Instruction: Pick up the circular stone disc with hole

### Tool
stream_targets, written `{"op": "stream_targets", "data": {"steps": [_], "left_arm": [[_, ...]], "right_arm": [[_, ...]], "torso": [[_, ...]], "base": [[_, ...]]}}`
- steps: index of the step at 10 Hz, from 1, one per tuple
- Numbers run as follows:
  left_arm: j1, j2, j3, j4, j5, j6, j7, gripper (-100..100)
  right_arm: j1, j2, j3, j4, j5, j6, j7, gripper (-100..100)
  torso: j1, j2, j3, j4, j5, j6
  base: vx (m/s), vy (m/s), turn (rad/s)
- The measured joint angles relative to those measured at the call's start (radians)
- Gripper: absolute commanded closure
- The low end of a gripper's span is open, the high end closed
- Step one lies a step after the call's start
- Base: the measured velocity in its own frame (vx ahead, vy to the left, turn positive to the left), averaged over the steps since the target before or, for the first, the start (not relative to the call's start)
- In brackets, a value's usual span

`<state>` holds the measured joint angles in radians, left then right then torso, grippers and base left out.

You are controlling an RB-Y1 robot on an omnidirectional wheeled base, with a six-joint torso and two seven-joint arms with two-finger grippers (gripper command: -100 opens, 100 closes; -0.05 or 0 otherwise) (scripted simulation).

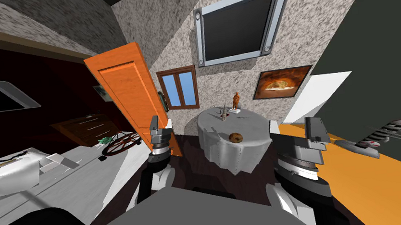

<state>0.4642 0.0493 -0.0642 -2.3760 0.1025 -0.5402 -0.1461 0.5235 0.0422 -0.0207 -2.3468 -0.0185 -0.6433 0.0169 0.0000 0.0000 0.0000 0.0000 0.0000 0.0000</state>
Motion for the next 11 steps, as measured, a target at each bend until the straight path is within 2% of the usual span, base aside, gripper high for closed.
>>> {"op": "stream_targets", "data": {"steps": [3, 5, 8, 11], "left_arm": [[0.000, 0.000, 0.000, 0.000, 0.000, 0.000, 0.000, 0], [0.000, 0.000, 0.000, 0.000, 0.000, 0.000, 0.000, 0], [0.000, 0.000, 0.000, 0.000, 0.000, 0.000, 0.000, 0], [0.000, 0.000, 0.000, 0.000, 0.000, 0.000, 0.000, 0]], "right_arm": [[0.014, -0.086, 0.000, 0.021, 0.014, -0.009, 0.001, -100], [0.033, -0.147, 0.007, 0.054, 0.037, -0.030, 0.006, -100], [0.048, -0.245, 0.008, 0.145, 0.080, -0.075, 0.011, -100], [0.092, -0.328, 0.013, 0.192, 0.118, -0.114, 0.015, -100]], "torso": [[-0.004, 0.002, 0.001, 0.000, -0.001, 0.000], [-0.005, 0.003, 0.002, 0.001, -0.001, 0.000], [-0.008, 0.003, 0.002, 0.001, -0.002, 0.000], [-0.007, 0.001, 0.000, 0.000, -0.002, 0.000]], "base": [[-0.033, -0.051, -0.061], [-0.036, -0.069, -0.089], [-0.033, -0.102, -0.074], [-0.002, -0.097, -0.084]]}}
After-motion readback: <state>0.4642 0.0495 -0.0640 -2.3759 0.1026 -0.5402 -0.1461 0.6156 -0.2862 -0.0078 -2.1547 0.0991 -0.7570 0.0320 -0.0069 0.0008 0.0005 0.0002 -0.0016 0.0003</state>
